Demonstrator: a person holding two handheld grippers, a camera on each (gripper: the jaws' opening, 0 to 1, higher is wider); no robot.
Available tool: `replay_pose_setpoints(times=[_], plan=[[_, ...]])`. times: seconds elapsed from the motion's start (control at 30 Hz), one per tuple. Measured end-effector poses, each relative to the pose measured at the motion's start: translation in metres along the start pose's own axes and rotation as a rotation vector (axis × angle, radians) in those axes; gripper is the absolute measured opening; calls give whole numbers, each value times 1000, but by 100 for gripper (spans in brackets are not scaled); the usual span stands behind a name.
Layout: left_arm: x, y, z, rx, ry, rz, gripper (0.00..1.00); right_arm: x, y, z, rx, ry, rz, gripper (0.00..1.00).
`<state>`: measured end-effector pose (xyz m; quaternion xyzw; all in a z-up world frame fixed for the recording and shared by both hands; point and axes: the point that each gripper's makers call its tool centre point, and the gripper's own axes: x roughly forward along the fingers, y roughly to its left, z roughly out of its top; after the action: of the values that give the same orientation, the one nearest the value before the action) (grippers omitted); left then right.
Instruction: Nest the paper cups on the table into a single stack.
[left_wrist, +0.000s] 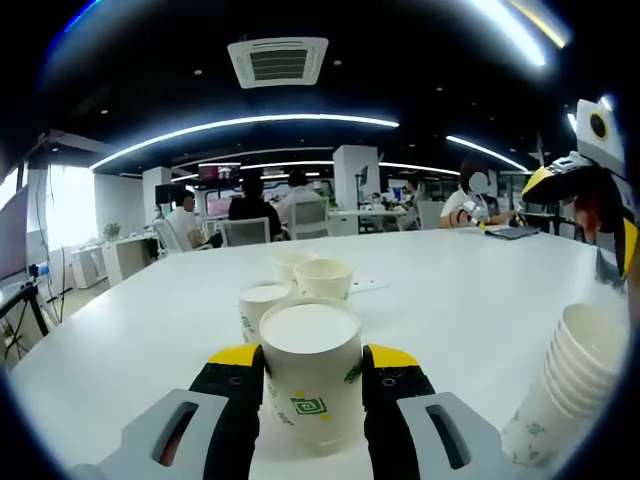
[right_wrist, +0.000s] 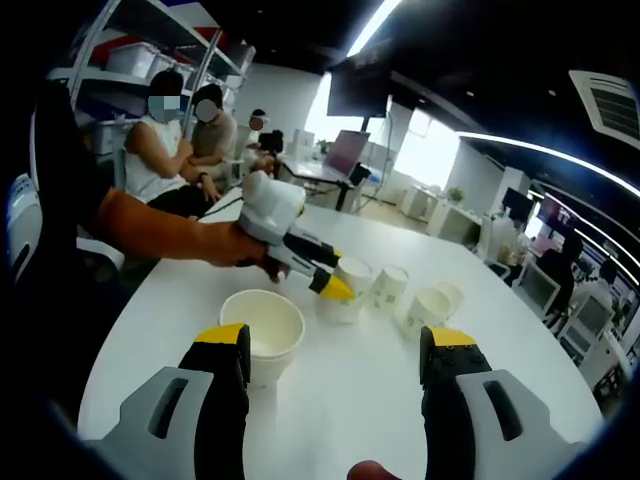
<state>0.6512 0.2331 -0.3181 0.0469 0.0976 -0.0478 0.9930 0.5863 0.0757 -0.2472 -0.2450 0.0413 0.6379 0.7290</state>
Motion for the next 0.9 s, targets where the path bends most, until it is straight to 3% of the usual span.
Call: replay_pose_setpoints(times=[0.3,0.57,0.9], plan=[[-13,0,21,4,-45,-5,42,0,1,4,-7,-7,4,72],[-30,-2,50,1,-108,-19,42,-4,3,11,-18,-22,-2,72],[-61,-18,98,-57,-232,-61,41,-11,1,22,-21,-61,-23,70]])
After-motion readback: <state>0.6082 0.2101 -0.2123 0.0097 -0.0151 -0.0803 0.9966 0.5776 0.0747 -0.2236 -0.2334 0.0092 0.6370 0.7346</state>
